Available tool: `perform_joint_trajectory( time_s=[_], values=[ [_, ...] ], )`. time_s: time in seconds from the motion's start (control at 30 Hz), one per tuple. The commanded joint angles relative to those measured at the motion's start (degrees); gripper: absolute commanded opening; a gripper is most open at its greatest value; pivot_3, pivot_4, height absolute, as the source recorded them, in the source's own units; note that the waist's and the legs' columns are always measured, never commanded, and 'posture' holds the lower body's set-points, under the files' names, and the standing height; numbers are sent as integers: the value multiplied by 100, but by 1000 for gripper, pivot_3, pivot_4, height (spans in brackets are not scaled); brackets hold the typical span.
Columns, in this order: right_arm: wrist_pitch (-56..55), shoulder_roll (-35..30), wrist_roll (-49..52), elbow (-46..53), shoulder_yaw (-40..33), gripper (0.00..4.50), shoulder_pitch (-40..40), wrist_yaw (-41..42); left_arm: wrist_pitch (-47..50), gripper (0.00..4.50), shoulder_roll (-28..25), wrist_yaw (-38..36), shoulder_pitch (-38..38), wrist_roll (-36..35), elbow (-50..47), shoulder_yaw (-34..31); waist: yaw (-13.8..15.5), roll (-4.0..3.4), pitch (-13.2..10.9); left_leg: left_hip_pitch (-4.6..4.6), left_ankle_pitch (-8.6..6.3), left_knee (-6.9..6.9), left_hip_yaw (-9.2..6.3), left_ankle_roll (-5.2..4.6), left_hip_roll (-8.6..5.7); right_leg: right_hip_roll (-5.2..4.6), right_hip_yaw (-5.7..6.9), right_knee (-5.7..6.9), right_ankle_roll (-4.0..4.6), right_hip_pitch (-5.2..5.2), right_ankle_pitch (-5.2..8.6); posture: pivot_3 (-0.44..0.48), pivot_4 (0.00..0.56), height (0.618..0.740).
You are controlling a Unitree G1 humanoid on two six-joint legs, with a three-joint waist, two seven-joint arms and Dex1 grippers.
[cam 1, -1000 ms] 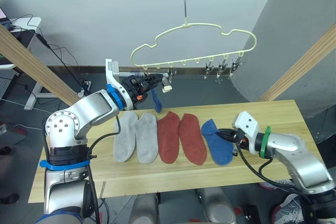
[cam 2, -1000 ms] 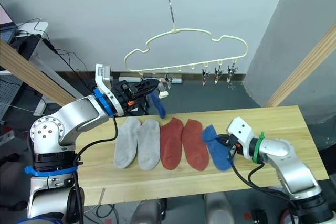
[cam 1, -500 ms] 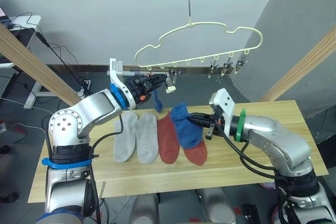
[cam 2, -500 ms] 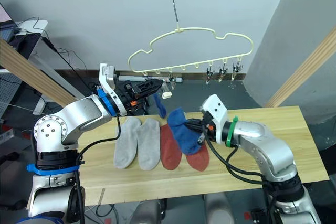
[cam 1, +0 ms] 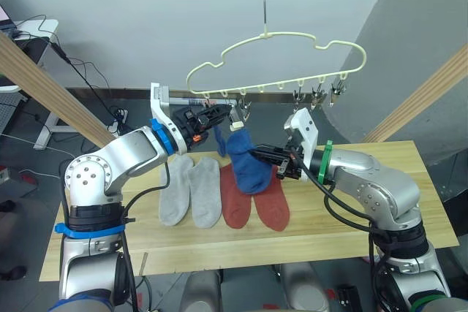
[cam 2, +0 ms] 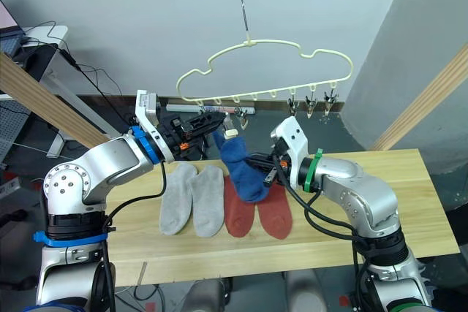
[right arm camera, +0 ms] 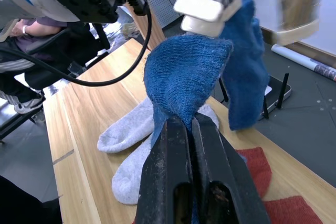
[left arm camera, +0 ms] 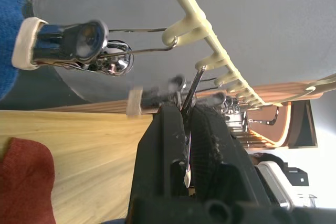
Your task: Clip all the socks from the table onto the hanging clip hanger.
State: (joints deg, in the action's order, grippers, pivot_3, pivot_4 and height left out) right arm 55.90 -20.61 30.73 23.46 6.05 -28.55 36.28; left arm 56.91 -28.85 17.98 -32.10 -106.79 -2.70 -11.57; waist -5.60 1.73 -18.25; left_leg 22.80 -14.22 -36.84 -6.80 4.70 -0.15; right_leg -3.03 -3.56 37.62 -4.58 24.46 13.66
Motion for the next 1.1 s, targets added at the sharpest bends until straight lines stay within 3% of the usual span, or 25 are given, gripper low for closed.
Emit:
perform_joint_trajectory(
  time_s=[0.03, 0.77, 0.97, 1.1],
  values=[
    [51, 2, 264, 262, -138, 25, -92, -18, 13, 58, -71, 93, 161, 63, 27, 81, -2, 0, 0, 0, 0, 0, 0, 0, 0, 0, 0, 0, 0, 0, 0, -129, 313, 740],
    [96, 260, 580, -120, -258, 25, -469, -433, -4, 58, -71, 117, 167, 45, -8, 98, -7, -1, -1, 1, -1, 2, 1, -1, 0, 0, -1, -3, -1, 2, 1, -124, 317, 740],
    [17, 275, 473, -195, -157, 25, -479, -430, 92, 58, -171, -362, 179, 384, -243, 106, -4, -1, -1, 5, -1, 7, 2, -1, 0, 0, -1, -8, -1, 6, 1, -118, 315, 740],
    [-35, 300, 422, -258, -100, 0, -468, -427, -68, 1348, -109, -400, 233, 97, -261, -53, -3, -2, -2, 17, -1, 12, 4, -1, 1, 0, -3, -9, 0, 22, 0, -114, 315, 740]
  ],
)
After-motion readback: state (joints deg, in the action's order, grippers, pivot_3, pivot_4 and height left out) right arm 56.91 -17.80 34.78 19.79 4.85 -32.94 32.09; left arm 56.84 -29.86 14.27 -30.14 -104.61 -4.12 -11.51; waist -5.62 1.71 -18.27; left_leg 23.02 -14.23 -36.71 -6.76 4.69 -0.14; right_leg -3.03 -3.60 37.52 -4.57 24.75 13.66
